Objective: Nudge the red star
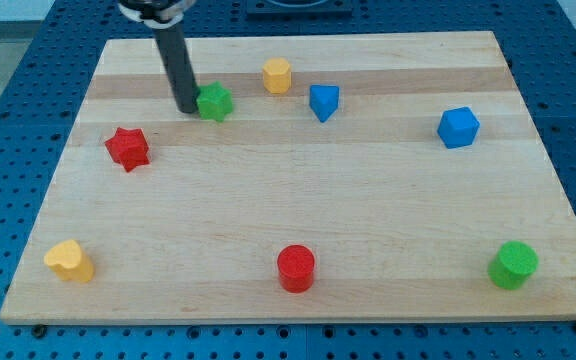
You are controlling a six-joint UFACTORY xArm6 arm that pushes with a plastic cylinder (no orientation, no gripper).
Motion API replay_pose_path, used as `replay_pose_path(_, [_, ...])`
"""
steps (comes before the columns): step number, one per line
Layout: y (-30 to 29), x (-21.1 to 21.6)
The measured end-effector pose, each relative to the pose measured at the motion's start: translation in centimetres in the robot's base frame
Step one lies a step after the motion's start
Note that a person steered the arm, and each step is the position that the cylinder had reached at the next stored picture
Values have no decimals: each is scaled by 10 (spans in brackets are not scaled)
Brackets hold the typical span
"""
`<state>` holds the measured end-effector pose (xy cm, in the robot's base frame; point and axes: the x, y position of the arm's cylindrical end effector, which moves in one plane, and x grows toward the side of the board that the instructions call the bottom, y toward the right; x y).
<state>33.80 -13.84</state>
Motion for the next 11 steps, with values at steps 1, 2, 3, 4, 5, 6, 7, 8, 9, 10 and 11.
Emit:
replay_pose_path(1, [6, 0])
replay_pose_path(2, [-8, -4])
replay_pose_path(3, [-53, 4])
replay_pose_path(4, [-83, 34])
replay_pose_path(5, [-92, 46])
replay_pose_path(6, [-102, 63])
replay_pose_path(7, [-109, 71])
replay_pose_path(8, [-121, 74])
replay_pose_path(9, [-135, 83])
replay_pose_path(10, [-136, 87])
replay_pose_path(11, [-135, 96])
